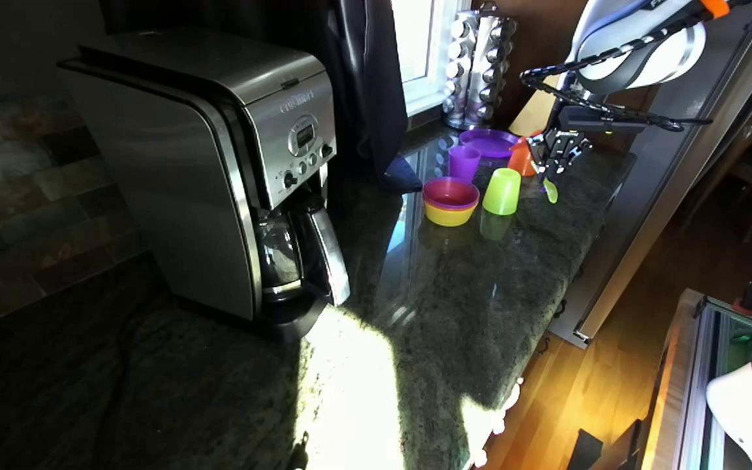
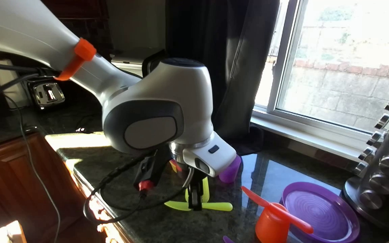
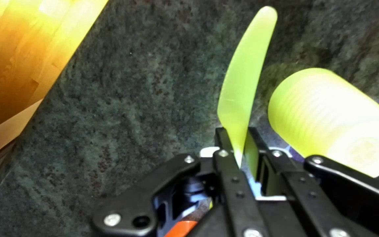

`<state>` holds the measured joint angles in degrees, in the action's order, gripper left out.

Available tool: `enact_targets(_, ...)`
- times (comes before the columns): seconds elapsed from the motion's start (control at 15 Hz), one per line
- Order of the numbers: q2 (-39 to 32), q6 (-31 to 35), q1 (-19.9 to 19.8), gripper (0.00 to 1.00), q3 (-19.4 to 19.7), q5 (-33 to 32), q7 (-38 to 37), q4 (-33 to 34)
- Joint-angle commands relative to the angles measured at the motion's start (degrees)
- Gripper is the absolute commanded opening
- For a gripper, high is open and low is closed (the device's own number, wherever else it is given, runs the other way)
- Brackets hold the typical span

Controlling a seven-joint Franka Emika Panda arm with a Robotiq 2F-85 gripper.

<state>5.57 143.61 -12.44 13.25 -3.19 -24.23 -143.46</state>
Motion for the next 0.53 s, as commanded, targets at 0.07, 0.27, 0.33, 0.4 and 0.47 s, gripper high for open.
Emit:
enact_targets(0.07, 6.96, -0.66, -0.24, 0.04, -1.79, 0.21, 5.60, -3.58)
enact_targets(0.27, 8.77, -1.23, 0.07, 0.04, -2.54, 1.08, 9.07, -3.22)
enact_targets(0.33, 8.97, -1.39, 0.17, 0.04, -2.73, 1.38, 9.85, -2.96)
enact_targets(0.4, 8.96, -1.63, 0.37, 0.04, -2.92, 1.90, 10.75, -2.61)
enact_targets(0.47, 8.80, -1.52, 0.51, 0.04, -3.18, 2.25, 11.22, -2.35)
